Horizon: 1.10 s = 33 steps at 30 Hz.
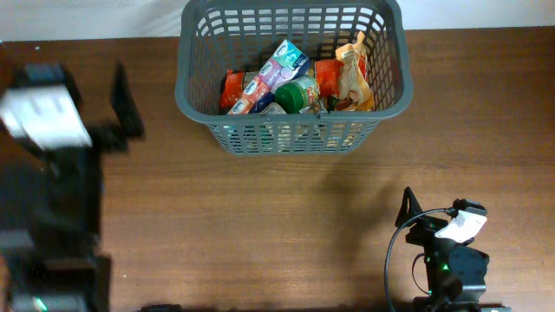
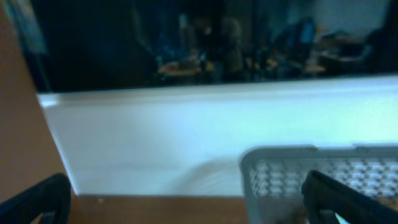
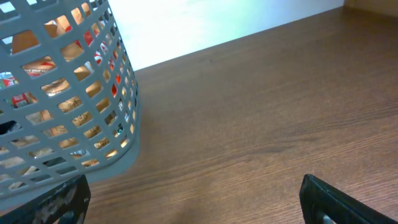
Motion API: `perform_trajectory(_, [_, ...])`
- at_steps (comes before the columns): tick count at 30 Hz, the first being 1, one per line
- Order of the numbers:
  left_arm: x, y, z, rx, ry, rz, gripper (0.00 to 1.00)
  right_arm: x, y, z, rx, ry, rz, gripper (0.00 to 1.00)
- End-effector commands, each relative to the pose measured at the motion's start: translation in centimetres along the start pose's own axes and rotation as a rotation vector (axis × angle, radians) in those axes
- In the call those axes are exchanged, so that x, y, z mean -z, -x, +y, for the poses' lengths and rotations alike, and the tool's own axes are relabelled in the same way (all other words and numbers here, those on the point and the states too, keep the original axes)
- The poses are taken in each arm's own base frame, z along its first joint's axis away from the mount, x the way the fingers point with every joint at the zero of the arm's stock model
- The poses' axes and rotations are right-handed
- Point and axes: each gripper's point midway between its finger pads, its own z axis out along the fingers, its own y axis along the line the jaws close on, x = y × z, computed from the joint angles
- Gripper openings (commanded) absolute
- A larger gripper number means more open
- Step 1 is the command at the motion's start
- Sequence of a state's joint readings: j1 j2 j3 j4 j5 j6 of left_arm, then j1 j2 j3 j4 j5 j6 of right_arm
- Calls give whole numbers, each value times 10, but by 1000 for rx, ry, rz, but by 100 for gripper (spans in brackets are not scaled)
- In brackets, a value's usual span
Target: Pack container
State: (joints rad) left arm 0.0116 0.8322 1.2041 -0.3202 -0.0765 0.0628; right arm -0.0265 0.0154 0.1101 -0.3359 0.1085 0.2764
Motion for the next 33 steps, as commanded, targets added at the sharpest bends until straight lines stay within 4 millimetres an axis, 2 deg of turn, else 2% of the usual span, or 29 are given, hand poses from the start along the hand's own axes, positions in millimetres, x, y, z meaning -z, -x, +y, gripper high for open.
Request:
perform_trajectory(1, [20, -81, -24, -3, -102, 104, 99, 0, 0, -3, 4, -13, -9, 99])
perform_trajectory(2, [32, -129, -33, -3, -146, 162, 99, 0, 0, -3, 4, -13, -9, 99])
perform_trajectory(4, [41, -177, -36, -4, -159, 222, 99, 0, 0, -3, 4, -13, -9, 99])
perform_trajectory(7, [51, -234, -39, -6, -162, 261, 99, 0, 0, -3, 4, -13, -9, 99])
perform_trajectory(9, [56, -263, -42, -4, -169, 247, 99, 0, 0, -3, 4, -13, -9, 99])
perform_trajectory(13, [61, -297, -43, -3, -166, 216, 99, 0, 0, -3, 4, -13, -9, 99])
perform_trajectory(17, [65, -320, -44, -4, -166, 226, 99, 0, 0, -3, 4, -13, -9, 99])
perform_trajectory(19, [65, -324, -44, -4, -162, 222, 99, 0, 0, -3, 4, -13, -9, 99])
perform_trajectory(33, [66, -308, -39, -3, -140, 151, 99, 0, 0, -3, 4, -13, -9, 99])
